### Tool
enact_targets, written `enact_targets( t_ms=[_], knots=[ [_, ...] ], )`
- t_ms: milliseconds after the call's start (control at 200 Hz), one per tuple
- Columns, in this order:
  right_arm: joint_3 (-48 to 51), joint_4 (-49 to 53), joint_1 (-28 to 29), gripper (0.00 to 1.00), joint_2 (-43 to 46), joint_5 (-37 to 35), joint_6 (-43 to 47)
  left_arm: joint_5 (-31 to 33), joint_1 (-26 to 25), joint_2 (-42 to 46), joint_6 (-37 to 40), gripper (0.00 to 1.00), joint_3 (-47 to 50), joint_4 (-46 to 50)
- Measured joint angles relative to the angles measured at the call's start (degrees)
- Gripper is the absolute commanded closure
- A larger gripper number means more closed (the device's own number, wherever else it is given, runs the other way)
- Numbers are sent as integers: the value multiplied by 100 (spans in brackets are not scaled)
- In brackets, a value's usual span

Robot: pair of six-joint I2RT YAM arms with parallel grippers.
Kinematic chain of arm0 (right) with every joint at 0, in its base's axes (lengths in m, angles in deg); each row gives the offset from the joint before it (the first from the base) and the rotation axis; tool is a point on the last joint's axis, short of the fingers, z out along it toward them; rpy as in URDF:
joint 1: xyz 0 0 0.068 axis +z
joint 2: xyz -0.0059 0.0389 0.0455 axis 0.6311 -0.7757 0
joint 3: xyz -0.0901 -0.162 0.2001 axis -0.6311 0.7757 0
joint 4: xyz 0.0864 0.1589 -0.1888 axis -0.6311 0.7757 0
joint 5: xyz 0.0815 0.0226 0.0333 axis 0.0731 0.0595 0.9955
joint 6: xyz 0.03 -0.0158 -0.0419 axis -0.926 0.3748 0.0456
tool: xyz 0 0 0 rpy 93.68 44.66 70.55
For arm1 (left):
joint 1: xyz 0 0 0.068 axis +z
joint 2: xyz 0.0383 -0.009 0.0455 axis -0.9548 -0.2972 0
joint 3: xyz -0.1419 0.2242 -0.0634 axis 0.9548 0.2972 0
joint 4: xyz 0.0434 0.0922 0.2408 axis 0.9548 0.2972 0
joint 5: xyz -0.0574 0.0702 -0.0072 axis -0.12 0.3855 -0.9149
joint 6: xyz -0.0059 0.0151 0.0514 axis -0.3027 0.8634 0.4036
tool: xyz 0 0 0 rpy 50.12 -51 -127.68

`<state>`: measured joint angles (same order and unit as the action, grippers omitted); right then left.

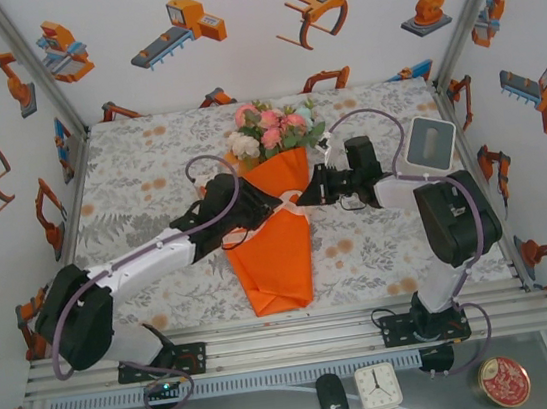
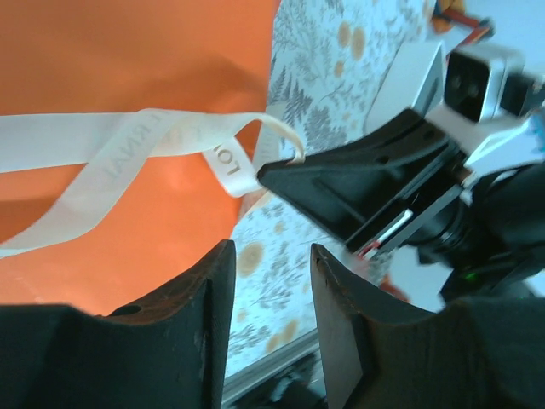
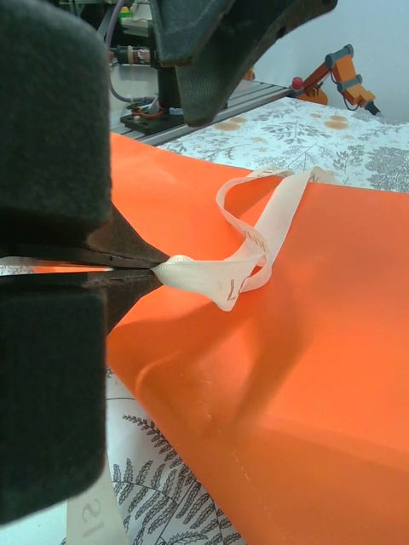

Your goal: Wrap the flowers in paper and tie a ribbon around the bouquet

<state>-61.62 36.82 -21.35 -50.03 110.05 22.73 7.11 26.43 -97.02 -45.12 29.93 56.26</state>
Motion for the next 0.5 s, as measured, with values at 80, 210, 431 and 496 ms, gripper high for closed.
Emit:
enact_targets(
  t_ms=[80, 210, 431, 496],
  knots=[
    [0, 0, 0, 100, 0, -2, -17, -33, 46, -369, -649, 58, 0, -321],
    [0, 4, 0, 100, 0, -7, -17, -195, 55, -1178, -1539, 58, -46, -868],
    [0, 22, 0, 100, 0, -17, -17, -236, -9, -1757, -2264, 53, -87, -1244],
    [0, 24, 0, 100, 2, -17, -15, -227, -11, -1762, -2282, 51, -184, -1220]
  ],
)
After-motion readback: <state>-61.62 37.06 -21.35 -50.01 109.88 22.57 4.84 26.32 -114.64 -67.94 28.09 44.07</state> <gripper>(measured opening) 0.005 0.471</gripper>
